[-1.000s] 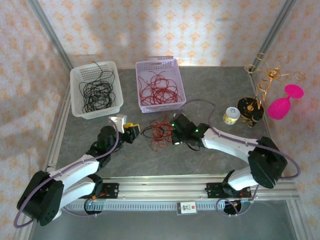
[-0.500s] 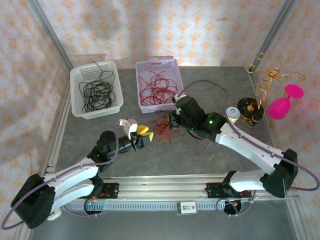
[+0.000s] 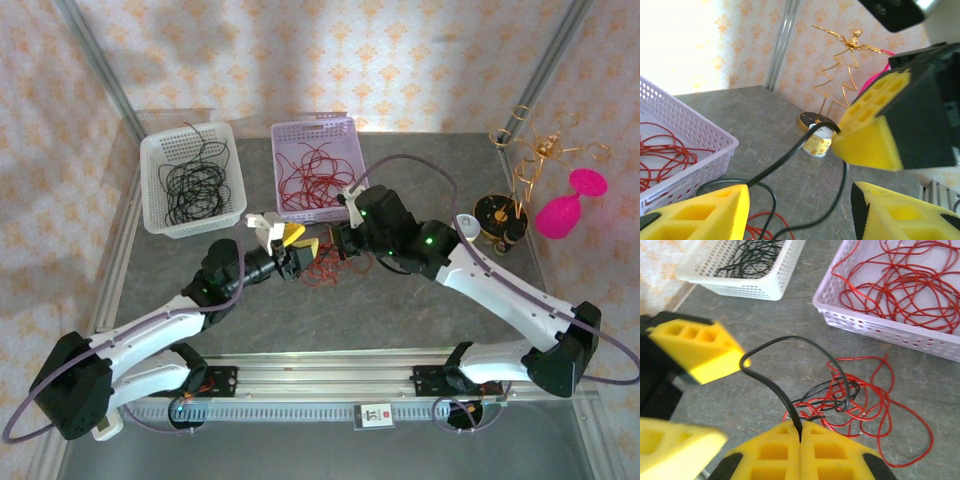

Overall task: Untangle the cables
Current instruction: Untie the cable from multiple cables.

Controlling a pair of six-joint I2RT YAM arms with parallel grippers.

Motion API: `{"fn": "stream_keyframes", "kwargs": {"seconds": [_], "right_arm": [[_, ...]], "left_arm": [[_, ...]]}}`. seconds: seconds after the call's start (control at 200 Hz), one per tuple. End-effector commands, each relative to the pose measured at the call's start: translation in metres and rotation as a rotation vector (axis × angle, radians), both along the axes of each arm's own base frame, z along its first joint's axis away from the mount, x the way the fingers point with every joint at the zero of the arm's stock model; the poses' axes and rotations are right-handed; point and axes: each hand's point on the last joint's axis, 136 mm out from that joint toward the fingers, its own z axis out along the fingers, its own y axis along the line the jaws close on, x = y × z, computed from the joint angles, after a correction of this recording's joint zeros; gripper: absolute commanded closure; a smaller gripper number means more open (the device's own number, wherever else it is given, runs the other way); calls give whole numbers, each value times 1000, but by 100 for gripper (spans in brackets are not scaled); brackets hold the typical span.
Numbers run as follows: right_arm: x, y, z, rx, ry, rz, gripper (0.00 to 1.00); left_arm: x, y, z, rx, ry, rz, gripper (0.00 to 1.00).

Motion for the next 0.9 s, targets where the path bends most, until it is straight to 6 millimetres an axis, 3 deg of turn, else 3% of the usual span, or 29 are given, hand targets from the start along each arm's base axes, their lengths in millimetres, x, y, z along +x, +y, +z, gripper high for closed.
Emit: {"fn": "stream_keyframes", "kwargs": {"seconds": [0.0, 0.165, 0.335, 0.46, 0.561, 0.676, 0.896], "right_arm": [[-12, 2, 20, 38, -35, 91, 100], [-16, -1, 29, 40, -31, 142, 100], [-17, -7, 30, 17, -23, 153, 100], [-19, -7, 28, 14, -14, 173, 100], [-20, -4, 28, 24, -13, 194, 100], [-20, 0, 30, 26, -17, 217, 100], [-18, 3, 32, 10, -20, 236, 100]], "left_arm": [[6, -8, -2, 90, -66, -32, 44], [18, -14, -6, 190, -158, -30, 44], [34, -5, 5, 175, -190, 14, 43], [38, 1, 8, 175, -214, 28, 39], [34, -5, 8, 212, -255, -24, 37], [34, -13, 3, 276, -287, -74, 37], [39, -17, 13, 319, -366, -74, 42]]}}
